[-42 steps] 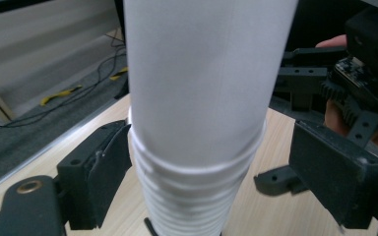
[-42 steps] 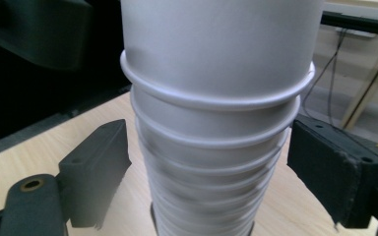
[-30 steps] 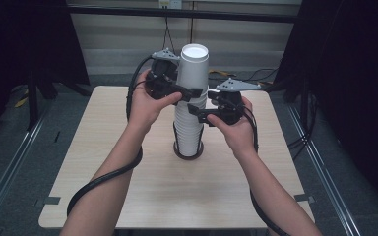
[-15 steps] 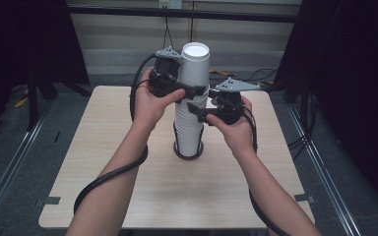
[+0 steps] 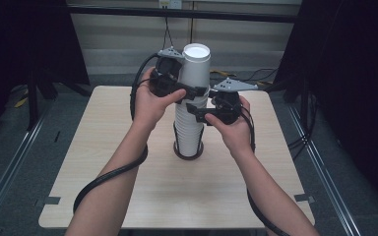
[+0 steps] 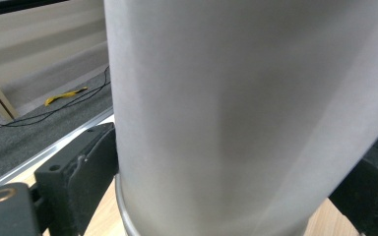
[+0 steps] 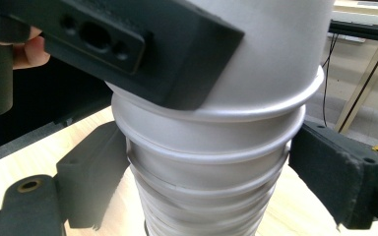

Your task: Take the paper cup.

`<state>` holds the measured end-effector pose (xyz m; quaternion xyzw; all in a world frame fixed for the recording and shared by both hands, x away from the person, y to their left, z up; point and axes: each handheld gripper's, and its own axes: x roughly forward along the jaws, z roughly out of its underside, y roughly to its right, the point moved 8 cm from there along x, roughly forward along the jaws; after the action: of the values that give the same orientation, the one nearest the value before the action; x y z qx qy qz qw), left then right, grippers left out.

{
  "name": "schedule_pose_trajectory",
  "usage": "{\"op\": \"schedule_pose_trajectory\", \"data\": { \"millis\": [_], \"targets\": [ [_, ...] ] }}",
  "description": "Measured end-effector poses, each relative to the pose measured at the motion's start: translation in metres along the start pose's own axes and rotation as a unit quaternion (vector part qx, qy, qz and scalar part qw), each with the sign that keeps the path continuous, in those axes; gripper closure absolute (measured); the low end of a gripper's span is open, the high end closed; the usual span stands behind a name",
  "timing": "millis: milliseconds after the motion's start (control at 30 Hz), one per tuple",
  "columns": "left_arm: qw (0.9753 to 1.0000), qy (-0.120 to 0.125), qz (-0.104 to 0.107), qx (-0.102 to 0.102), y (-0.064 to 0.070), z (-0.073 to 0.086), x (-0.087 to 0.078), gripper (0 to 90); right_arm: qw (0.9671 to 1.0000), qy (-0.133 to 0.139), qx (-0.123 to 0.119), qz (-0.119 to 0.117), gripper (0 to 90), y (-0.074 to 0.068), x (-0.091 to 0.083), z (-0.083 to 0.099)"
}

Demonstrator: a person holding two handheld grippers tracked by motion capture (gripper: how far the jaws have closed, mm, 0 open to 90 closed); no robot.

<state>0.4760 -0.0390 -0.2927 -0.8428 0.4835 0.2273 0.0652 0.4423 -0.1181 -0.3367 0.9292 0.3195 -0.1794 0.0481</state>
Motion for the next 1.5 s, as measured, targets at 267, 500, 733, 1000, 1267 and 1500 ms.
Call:
{"op": "schedule_pose_trajectory", "data": {
  "millis": [267,500,733,1000,1267,1500],
  "targets": [
    [0.9999,0.009,-0.006,-0.008,-0.003,0.002,0.001,7.5,1.0000,0.003,-0.001,-0.004,14.4,-0.001,-0.004,0.001],
    [0.9999,0.010,-0.006,-0.009,-0.004,0.002,0.001,7.5,0.9999,0.014,0.003,-0.004,14.1,-0.001,-0.008,-0.005],
    [1.0000,0.004,-0.006,-0.005,-0.002,0.002,0.001,7.4,0.9998,0.021,0.002,0.006,13.8,-0.002,-0.004,-0.011],
    [0.9998,-0.005,-0.016,-0.009,-0.005,0.001,0.000,7.6,0.9997,0.017,0.016,0.000,14.2,-0.001,0.000,-0.007],
    [0.9997,0.014,-0.014,-0.014,-0.004,-0.008,-0.004,8.4,0.9999,0.002,0.010,-0.002,14.6,0.000,0.001,-0.006],
    [0.9995,0.023,-0.018,-0.015,-0.002,-0.020,-0.011,8.9,1.0000,0.002,0.008,0.000,14.5,-0.001,0.001,-0.005]
  ]
}}
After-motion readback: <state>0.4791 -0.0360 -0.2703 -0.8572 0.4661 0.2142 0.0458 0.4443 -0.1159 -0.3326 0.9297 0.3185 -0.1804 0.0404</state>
